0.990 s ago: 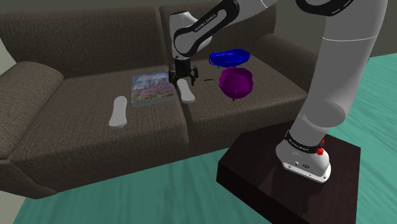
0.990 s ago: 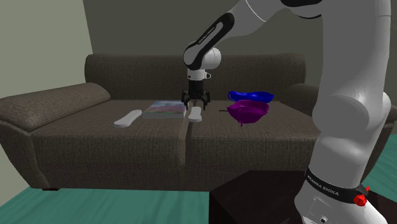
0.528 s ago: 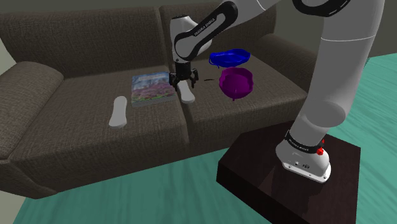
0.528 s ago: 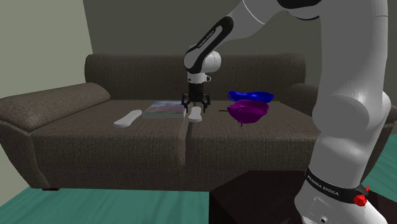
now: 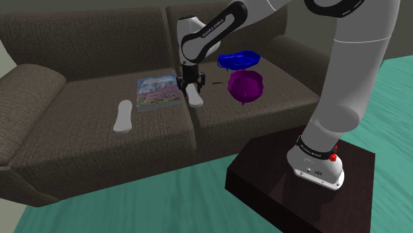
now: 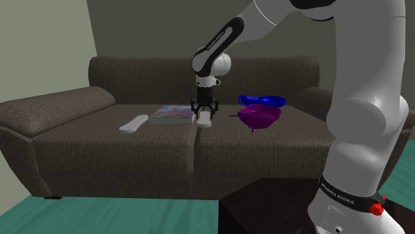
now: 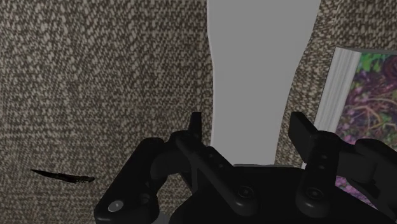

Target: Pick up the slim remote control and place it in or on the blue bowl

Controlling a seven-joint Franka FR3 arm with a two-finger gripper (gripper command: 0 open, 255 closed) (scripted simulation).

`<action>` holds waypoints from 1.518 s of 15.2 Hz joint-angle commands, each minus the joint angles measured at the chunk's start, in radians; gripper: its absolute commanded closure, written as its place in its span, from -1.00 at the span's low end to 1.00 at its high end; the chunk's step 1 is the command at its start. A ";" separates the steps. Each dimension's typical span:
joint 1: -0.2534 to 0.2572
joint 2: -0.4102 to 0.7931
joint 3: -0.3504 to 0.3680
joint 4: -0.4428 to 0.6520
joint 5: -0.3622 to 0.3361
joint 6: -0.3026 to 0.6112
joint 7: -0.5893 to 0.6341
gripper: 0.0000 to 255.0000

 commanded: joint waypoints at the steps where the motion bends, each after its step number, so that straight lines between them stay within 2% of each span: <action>1: 0.000 0.000 0.000 0.000 0.000 0.000 0.000 1.00; 4: 0.000 0.000 0.000 0.000 0.000 0.000 0.000 1.00; 23: -0.004 -0.104 0.004 0.130 0.019 -0.233 -0.011 1.00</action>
